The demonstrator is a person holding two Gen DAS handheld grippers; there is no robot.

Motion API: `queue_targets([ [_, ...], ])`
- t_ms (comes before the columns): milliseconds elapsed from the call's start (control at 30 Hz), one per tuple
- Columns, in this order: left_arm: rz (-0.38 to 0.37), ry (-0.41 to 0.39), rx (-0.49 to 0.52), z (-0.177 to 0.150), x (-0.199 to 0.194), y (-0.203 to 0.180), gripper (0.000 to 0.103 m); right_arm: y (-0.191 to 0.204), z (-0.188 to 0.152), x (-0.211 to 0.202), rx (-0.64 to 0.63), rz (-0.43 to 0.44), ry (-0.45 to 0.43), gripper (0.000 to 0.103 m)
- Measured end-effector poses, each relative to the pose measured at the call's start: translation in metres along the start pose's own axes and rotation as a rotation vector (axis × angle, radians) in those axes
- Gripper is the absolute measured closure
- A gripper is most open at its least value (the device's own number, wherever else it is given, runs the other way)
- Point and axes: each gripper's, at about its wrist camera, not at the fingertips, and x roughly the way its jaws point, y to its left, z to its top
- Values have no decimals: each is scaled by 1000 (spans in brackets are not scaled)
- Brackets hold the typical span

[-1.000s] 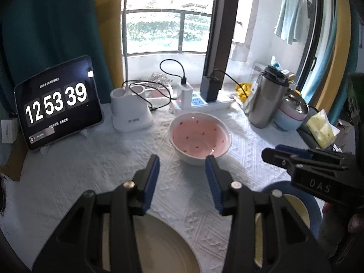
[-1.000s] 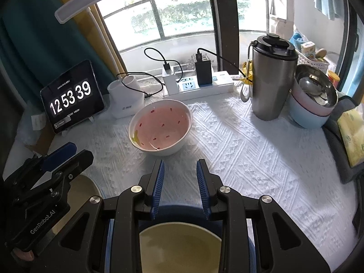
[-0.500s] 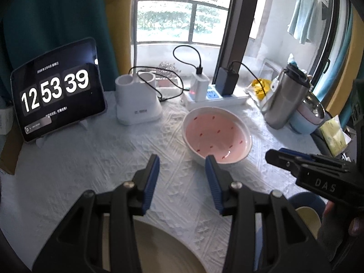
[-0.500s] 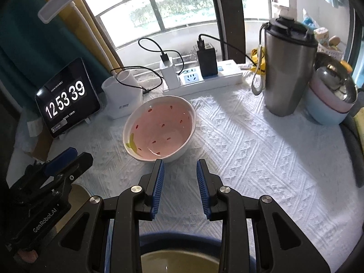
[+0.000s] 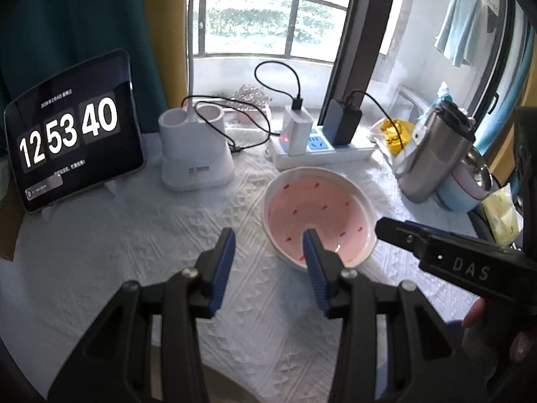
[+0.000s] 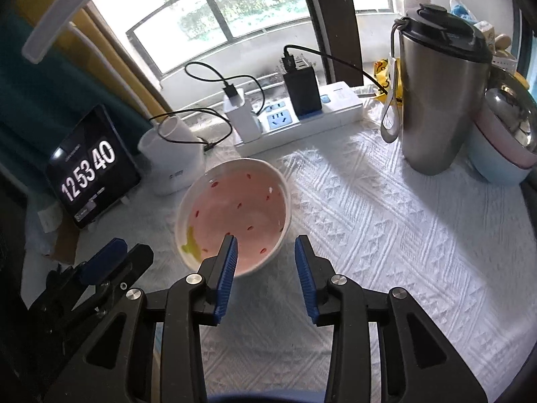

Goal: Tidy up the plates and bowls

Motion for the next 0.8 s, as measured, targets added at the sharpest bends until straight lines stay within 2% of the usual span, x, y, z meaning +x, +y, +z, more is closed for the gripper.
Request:
queue_targets([
  [467, 5, 92, -48, 0, 34, 7, 60, -8, 10, 41, 59, -19, 110, 65],
  [800, 7, 125, -29, 0, 48, -2, 59, 0, 14, 49, 0, -57, 132, 66],
])
